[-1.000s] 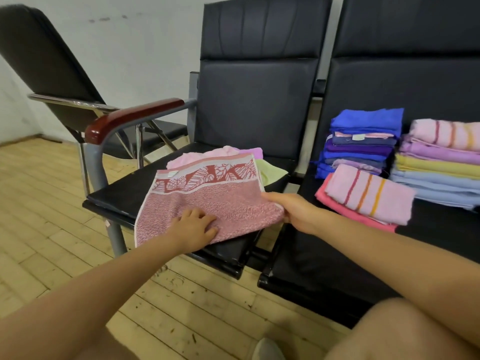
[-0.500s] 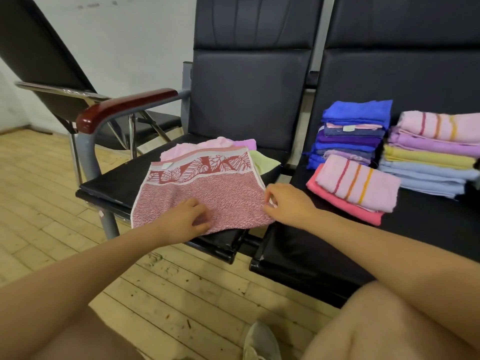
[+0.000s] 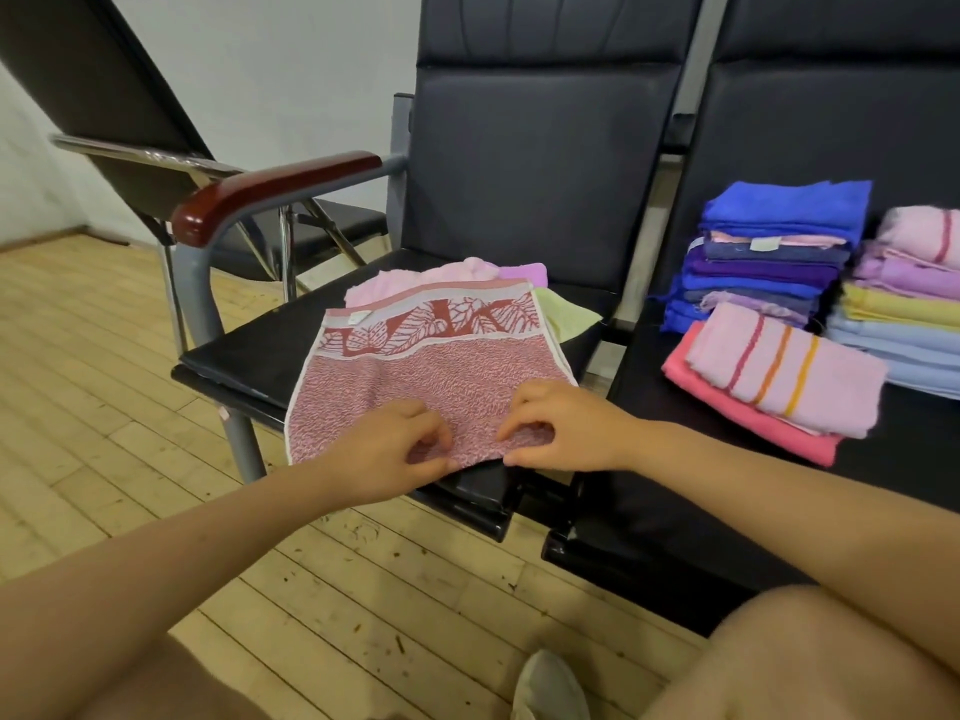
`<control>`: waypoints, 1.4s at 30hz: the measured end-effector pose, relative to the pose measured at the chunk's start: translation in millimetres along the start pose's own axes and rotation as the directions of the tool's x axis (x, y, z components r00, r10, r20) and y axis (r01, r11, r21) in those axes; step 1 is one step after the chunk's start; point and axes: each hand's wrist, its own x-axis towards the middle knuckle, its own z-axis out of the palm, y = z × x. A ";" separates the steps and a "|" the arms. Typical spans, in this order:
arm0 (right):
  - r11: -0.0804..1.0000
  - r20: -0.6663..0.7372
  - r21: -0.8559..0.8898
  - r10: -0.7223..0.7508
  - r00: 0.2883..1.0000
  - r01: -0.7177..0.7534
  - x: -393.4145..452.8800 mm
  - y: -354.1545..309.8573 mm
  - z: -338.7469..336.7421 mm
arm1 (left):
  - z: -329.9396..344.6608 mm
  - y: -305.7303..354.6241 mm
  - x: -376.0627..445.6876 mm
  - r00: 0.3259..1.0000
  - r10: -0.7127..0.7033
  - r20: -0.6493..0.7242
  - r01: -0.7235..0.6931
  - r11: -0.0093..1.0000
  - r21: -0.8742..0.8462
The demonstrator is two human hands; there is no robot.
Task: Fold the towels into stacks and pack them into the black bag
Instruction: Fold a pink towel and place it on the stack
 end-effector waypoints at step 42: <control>0.839 -0.414 0.426 0.514 0.751 -0.339 -21.0 -1.0 -49.3 | -68.0 -26.1 -31.2 0.815 -0.497 -0.297 0.389 0.850 -0.356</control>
